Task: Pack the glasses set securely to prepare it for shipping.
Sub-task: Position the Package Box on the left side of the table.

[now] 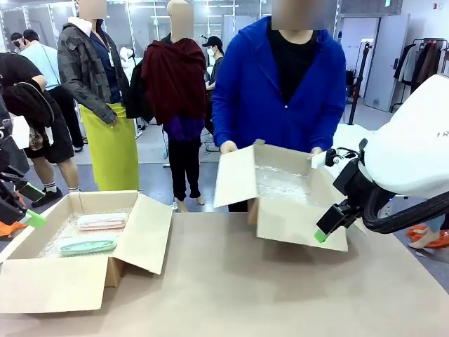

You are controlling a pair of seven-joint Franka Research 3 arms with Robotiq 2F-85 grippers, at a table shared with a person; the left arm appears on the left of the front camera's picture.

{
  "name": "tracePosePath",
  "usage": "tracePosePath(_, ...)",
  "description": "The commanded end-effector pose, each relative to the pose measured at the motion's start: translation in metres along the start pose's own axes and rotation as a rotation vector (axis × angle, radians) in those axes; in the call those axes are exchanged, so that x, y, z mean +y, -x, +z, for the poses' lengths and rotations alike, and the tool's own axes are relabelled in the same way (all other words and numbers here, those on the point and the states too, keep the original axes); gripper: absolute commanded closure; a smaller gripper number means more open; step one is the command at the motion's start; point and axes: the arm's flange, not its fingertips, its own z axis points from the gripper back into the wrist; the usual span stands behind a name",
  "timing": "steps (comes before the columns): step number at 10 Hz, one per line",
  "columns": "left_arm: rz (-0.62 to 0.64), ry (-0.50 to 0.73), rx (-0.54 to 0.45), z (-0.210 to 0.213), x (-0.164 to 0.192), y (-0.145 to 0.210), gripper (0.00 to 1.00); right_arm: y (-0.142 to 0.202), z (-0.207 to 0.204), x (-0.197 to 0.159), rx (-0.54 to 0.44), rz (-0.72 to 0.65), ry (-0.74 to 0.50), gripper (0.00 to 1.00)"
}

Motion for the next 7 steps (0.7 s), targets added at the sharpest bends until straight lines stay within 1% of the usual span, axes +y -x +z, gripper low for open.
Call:
tracePosePath(1,0.007,-0.019,0.001,-0.0006,-0.0018,-0.0011,0.00,0.0014,0.0003,0.0043,0.009,-0.022,0.011,0.00)
tracePosePath(7,0.007,-0.019,0.001,-0.0006,-0.0018,-0.0011,0.00,0.0014,0.0003,0.0043,0.009,-0.022,0.011,0.00)
